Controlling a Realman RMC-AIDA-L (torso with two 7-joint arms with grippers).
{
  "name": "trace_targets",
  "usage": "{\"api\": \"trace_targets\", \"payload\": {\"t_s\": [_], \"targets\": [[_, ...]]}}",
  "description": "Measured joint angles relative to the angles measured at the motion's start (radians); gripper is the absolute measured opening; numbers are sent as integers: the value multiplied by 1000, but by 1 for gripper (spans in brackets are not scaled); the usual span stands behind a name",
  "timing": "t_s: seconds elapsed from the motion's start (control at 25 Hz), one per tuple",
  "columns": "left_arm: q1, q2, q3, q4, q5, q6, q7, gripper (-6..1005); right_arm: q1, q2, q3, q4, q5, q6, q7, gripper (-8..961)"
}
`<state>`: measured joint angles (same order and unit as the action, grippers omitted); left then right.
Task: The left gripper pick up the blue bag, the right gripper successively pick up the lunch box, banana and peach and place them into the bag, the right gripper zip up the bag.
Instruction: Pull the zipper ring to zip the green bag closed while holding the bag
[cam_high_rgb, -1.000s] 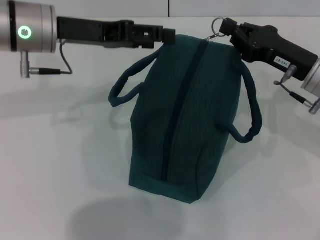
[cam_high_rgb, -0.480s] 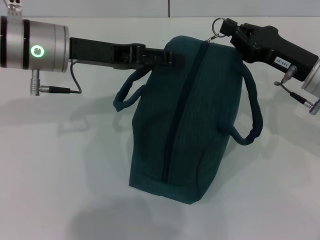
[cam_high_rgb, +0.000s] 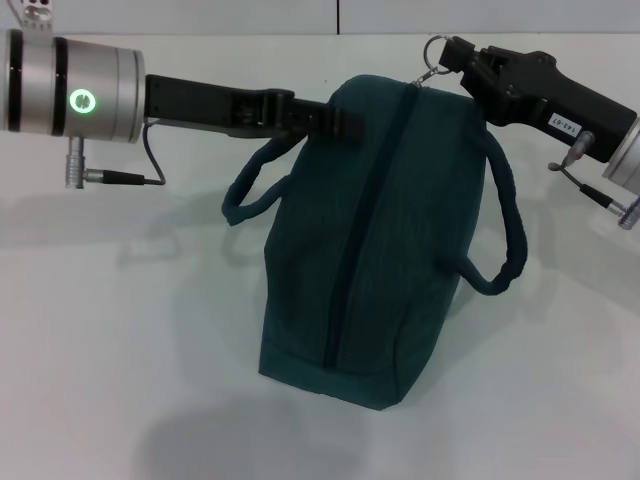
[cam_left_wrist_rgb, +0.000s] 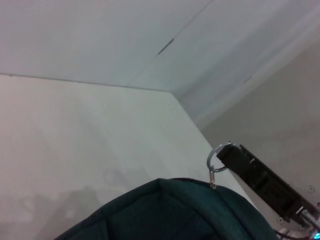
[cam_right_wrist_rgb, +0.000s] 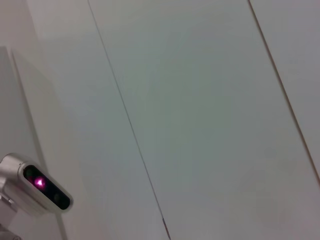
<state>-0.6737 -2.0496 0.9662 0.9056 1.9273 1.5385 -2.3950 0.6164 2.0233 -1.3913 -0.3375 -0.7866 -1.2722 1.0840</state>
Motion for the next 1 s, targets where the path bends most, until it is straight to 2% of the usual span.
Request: {"api": "trace_targets", "payload": {"t_s": [0.48,0.72,1.0], "targets": [[1,-4,2,-3,17,-1,4,342,0,1,2,0,1,-16,5,90],[0,5,-2,-4,5,9,64,126,-17,3,1,2,12,-42,31,91],[0,14,-3,-4,1,11,115,66,-33,5,-2,46,62,-91,47,93]]}}
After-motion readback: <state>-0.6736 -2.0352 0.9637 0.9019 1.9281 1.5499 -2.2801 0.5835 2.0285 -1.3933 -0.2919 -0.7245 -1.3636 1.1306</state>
